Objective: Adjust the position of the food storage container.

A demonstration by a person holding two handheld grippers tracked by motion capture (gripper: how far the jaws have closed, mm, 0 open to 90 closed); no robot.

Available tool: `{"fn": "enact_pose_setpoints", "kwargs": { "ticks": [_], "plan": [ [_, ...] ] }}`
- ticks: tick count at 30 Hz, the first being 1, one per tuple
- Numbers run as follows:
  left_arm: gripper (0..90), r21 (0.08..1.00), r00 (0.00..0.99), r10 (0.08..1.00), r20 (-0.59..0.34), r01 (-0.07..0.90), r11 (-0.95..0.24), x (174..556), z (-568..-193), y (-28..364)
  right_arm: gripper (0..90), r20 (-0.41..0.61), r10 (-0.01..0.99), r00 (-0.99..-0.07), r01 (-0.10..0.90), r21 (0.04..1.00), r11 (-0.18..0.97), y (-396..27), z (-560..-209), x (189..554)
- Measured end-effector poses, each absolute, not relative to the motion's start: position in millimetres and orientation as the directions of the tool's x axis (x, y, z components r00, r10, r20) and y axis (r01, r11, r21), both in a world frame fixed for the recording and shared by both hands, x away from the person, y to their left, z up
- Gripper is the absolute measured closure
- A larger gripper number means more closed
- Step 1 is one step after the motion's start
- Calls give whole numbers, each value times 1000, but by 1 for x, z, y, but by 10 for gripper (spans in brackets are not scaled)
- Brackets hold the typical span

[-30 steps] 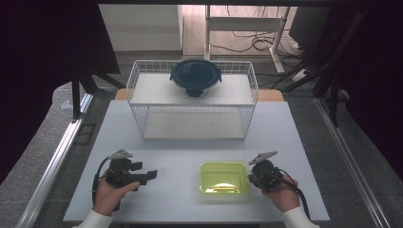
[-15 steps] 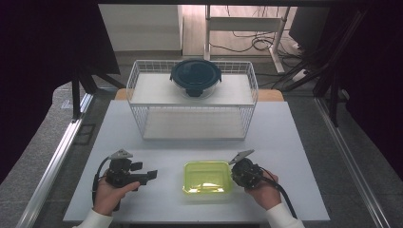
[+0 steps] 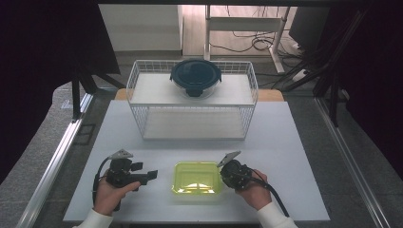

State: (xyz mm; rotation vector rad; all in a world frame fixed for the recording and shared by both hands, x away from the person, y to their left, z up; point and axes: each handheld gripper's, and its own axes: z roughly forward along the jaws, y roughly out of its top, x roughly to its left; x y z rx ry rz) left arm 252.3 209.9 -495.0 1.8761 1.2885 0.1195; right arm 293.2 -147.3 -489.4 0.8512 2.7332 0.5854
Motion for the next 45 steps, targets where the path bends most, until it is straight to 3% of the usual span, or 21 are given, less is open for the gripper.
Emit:
{"fn": "enact_pose_setpoints", "kwargs": {
  "ticks": [11,14,16,19,20,23,26,34,39,45],
  "plan": [
    [223,676,467,803,-371,729,-112,251,-492,211,886,-106,595,-797,476,497,726,-161,-472,283],
    [224,672,467,803,-371,732,-115,251,-492,210,863,-98,621,-778,470,564,679,-172,-458,279],
    [225,671,468,802,-372,732,-116,251,-492,210,781,-84,651,-755,473,618,628,-178,-452,278],
    [223,674,465,800,-378,731,-107,251,-491,210,477,-41,704,-709,480,703,524,-186,-446,275],
    [221,675,464,800,-381,731,-102,251,-490,210,416,10,716,-698,494,730,471,-190,-444,275],
    [217,677,463,796,-390,730,-93,250,-489,211,302,122,698,-705,524,753,398,-197,-441,276],
    [215,680,457,796,-396,728,-80,250,-488,214,248,176,663,-727,522,770,368,-200,-442,274],
    [213,680,445,792,-418,732,-52,250,-487,217,211,270,639,-721,563,765,312,-201,-447,276],
    [212,676,446,791,-418,734,-57,251,-488,215,262,272,623,-733,560,762,326,-199,-453,275],
    [210,672,434,796,-422,739,-47,251,-489,216,251,301,627,-719,580,756,302,-198,-457,276]
  ]
}}
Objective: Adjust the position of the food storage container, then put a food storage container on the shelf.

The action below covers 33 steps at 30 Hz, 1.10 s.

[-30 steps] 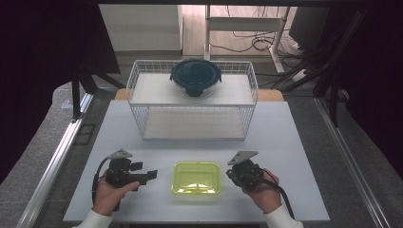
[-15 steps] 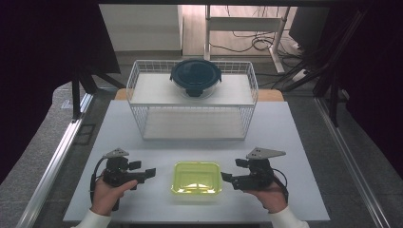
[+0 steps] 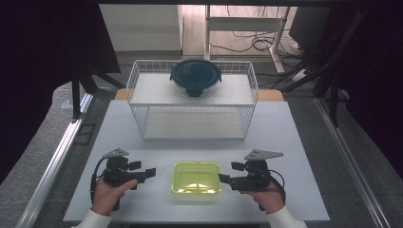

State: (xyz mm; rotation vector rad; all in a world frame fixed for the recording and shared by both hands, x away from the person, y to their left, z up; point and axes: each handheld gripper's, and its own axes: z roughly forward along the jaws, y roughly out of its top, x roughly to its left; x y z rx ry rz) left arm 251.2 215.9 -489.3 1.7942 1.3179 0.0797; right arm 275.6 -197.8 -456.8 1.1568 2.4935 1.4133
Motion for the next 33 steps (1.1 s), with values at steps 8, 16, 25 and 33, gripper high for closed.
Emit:
{"fn": "enact_pose_setpoints", "kwargs": {
  "ticks": [8,16,25,33],
  "plan": [
    [204,662,442,772,-456,749,-38,252,-490,210,255,373,646,-666,655,707,267,-198,-463,280],
    [205,627,447,725,-524,779,-27,254,-496,200,248,378,663,-646,679,682,272,-192,-473,282],
    [214,599,441,698,-564,800,-21,258,-502,192,257,417,661,-624,715,647,267,-188,-485,284],
    [237,544,403,651,-643,839,17,261,-512,182,333,479,652,-588,752,621,222,-190,-490,287]
  ]
}}
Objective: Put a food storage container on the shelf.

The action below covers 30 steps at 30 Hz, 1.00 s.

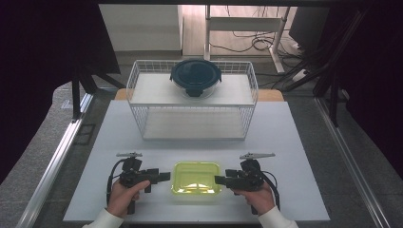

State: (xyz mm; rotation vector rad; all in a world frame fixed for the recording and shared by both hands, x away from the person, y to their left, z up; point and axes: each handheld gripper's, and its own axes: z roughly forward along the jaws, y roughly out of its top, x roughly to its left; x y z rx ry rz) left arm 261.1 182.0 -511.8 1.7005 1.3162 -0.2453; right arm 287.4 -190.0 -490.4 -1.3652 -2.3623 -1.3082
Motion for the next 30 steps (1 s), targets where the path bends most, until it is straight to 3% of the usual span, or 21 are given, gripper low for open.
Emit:
{"fn": "enact_pose_setpoints", "kwargs": {
  "ticks": [8,12,18,27,30],
  "plan": [
    [276,516,380,632,-675,856,37,263,-517,173,390,543,646,-536,793,587,164,-194,-498,292],
    [311,469,341,579,-740,879,83,266,-525,172,420,570,643,-512,809,571,139,-196,-501,294],
    [351,461,340,582,-739,884,70,267,-528,169,476,585,640,-498,823,552,136,-194,-506,295],
    [463,445,340,570,-748,894,51,269,-533,166,575,640,604,-475,849,514,122,-193,-512,295],
    [541,434,340,551,-762,900,45,270,-534,165,627,664,588,-462,860,497,116,-194,-514,296]
  ]
}}
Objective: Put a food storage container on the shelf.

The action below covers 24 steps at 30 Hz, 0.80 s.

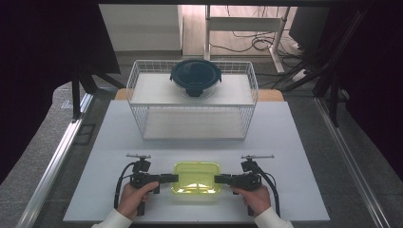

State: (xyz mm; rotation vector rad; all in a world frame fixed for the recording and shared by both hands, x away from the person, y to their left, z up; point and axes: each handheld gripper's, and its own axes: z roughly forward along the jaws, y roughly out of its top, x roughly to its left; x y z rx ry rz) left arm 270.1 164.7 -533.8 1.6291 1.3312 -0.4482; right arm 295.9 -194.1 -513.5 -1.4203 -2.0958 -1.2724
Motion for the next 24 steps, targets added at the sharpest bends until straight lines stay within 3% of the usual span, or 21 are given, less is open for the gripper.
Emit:
{"fn": "enact_pose_setpoints", "kwargs": {
  "ticks": [2,10,24],
  "plan": [
    [619,426,345,531,-774,904,35,270,-535,163,683,681,577,-450,870,481,112,-195,-514,296],
    [721,411,323,514,-795,909,64,269,-537,165,747,688,578,-439,875,473,102,-196,-513,295],
    [746,420,333,511,-792,905,61,267,-533,165,770,678,576,-456,866,488,111,-197,-508,294]
  ]
}}
